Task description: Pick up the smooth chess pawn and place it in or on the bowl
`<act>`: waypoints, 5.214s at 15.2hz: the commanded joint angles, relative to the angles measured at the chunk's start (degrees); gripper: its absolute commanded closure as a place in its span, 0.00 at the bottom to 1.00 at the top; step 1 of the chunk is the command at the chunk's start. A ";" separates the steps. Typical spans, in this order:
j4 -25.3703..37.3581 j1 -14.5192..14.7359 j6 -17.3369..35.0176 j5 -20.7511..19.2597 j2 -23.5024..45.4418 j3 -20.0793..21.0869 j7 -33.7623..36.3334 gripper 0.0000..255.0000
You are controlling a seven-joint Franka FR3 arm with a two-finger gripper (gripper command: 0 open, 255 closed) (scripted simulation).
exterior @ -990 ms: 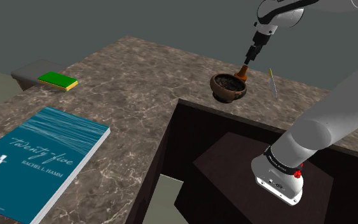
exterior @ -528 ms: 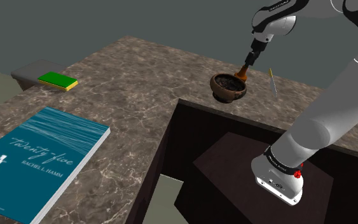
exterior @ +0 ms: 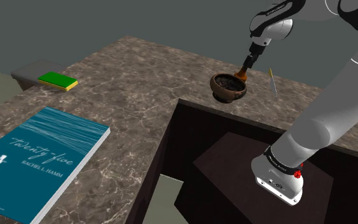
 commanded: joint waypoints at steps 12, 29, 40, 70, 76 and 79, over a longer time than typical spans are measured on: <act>-0.01 0.00 0.02 0.01 0.01 0.00 -0.01 1.00; 8.09 0.45 -12.68 -3.22 -5.38 0.33 2.28 1.00; 15.29 0.63 -21.03 -3.84 -6.72 0.65 2.71 1.00; -9.03 7.35 -27.45 -7.11 -36.97 22.54 33.03 1.00; -13.75 7.21 -22.88 -7.39 -37.12 22.22 33.15 1.00; -15.98 7.15 -20.55 -7.54 -37.02 22.04 33.20 1.00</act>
